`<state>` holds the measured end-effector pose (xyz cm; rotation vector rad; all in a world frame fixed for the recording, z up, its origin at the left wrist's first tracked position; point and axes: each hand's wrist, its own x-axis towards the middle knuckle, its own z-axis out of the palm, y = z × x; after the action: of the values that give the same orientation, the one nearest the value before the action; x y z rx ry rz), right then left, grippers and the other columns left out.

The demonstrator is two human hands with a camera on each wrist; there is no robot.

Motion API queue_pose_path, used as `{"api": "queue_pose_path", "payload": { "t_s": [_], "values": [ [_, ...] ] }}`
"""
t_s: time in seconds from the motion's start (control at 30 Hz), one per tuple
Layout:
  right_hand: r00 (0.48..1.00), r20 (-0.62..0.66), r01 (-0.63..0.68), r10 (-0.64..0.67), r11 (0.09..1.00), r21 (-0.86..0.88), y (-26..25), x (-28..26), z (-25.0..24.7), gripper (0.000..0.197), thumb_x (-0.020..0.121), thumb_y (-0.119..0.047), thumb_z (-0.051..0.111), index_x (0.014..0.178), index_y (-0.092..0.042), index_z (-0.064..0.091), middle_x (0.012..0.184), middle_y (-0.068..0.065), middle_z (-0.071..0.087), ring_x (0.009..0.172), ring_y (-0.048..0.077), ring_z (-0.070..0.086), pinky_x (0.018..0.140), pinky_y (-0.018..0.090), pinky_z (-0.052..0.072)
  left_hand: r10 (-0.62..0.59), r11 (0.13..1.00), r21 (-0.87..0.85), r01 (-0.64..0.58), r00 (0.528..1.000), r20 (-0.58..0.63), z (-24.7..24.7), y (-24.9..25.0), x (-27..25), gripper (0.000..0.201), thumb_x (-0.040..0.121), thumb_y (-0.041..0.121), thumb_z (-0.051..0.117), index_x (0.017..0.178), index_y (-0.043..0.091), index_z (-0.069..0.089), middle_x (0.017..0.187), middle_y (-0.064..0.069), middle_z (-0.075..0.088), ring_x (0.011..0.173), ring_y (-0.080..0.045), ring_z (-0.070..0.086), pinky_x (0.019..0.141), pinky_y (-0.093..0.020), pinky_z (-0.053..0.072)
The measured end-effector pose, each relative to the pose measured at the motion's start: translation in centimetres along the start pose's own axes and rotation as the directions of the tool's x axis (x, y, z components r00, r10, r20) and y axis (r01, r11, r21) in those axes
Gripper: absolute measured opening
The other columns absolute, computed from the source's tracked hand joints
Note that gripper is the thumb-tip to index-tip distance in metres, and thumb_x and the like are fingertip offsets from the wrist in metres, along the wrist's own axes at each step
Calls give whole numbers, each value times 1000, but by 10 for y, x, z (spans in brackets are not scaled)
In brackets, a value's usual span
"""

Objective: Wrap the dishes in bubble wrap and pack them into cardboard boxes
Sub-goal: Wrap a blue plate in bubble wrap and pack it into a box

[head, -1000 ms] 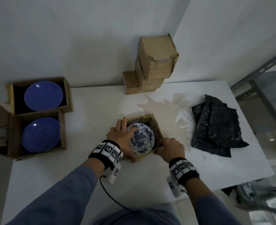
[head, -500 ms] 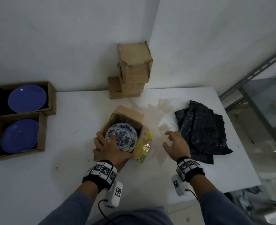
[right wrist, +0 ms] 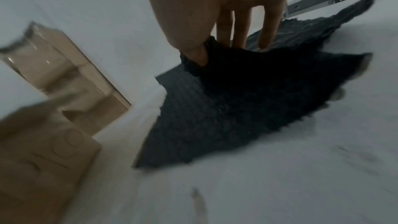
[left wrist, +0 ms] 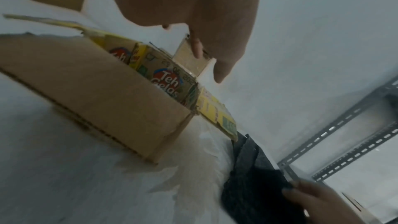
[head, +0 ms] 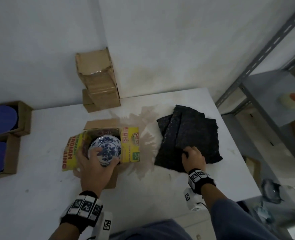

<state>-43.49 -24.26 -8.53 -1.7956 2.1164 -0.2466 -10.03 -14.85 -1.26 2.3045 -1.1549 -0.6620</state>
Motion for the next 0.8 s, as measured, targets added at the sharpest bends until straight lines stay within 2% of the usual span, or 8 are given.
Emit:
{"api": "queue_pose_path", "payload": {
  "t_s": [0.07, 0.2, 0.27, 0.33, 0.43, 0.57, 0.67, 0.8],
  "values": [
    [995, -99, 40, -23, 985, 169, -5, 4, -10, 9, 90, -18, 60, 97, -15, 65, 95, 4, 60, 85, 28, 62, 69, 34, 49, 183, 983, -2, -184, 981, -69, 0, 13, -1, 38, 78, 46, 77, 104, 40, 50, 145, -2, 28, 138, -30, 31, 103, -55, 42],
    [922, -313, 331, -229, 885, 326, -39, 5, -46, 6, 89, -12, 64, 95, -11, 64, 94, 2, 62, 83, 20, 59, 72, 28, 47, 323, 919, -236, -316, 946, -12, 1, 62, -5, 7, 90, 32, 68, 93, 31, 63, 105, 7, 59, 99, -11, 58, 88, -43, 52],
    [833, -371, 527, -411, 792, 308, -63, -4, -60, 7, 85, -10, 66, 92, -10, 65, 94, 2, 62, 84, 19, 58, 73, 27, 47, 243, 904, -397, -157, 954, 174, 0, 95, -6, 15, 88, 49, 65, 95, 36, 65, 97, 11, 67, 92, -7, 64, 87, -41, 54],
    [736, -369, 669, -568, 692, 271, -88, -20, -64, 8, 81, -8, 66, 89, -9, 66, 93, 5, 63, 85, 21, 59, 74, 29, 48, 135, 883, -457, 107, 875, 466, 1, 122, 2, 31, 85, 67, 56, 100, 41, 65, 104, 7, 70, 96, -13, 68, 92, -45, 54],
    [613, -287, 790, -736, 565, 237, -111, -41, -59, 9, 78, -10, 66, 86, -10, 66, 93, 4, 64, 84, 23, 59, 70, 34, 48, 83, 884, -392, 254, 741, 666, 4, 150, 21, 36, 88, 50, 66, 106, 19, 71, 105, -6, 73, 100, -23, 69, 97, -48, 52],
    [535, -158, 828, -830, 477, 296, -116, -45, -54, 16, 81, -26, 70, 90, -14, 66, 101, 2, 62, 90, 21, 59, 74, 34, 47, 80, 954, -290, 81, 860, 504, 8, 146, 38, 11, 88, 17, 71, 99, 16, 74, 97, -2, 74, 96, -20, 68, 98, -48, 50],
    [622, -232, 763, -747, 513, 393, -112, -30, -63, 25, 86, -38, 68, 92, -14, 67, 101, -1, 60, 94, 16, 58, 80, 32, 47, 161, 934, -357, 2, 891, 425, -6, 142, 34, 14, 91, 10, 66, 104, 12, 71, 100, -1, 74, 98, -16, 68, 98, -43, 49],
    [922, -166, 377, -349, 724, 577, -119, 4, -65, 36, 81, -39, 73, 109, -20, 60, 114, -3, 48, 103, 13, 53, 93, 31, 48, 250, 873, -485, -48, 898, 362, -45, 130, 33, 17, 93, 4, 61, 104, 12, 71, 101, 1, 74, 97, -13, 68, 92, -30, 50]
  ]
}}
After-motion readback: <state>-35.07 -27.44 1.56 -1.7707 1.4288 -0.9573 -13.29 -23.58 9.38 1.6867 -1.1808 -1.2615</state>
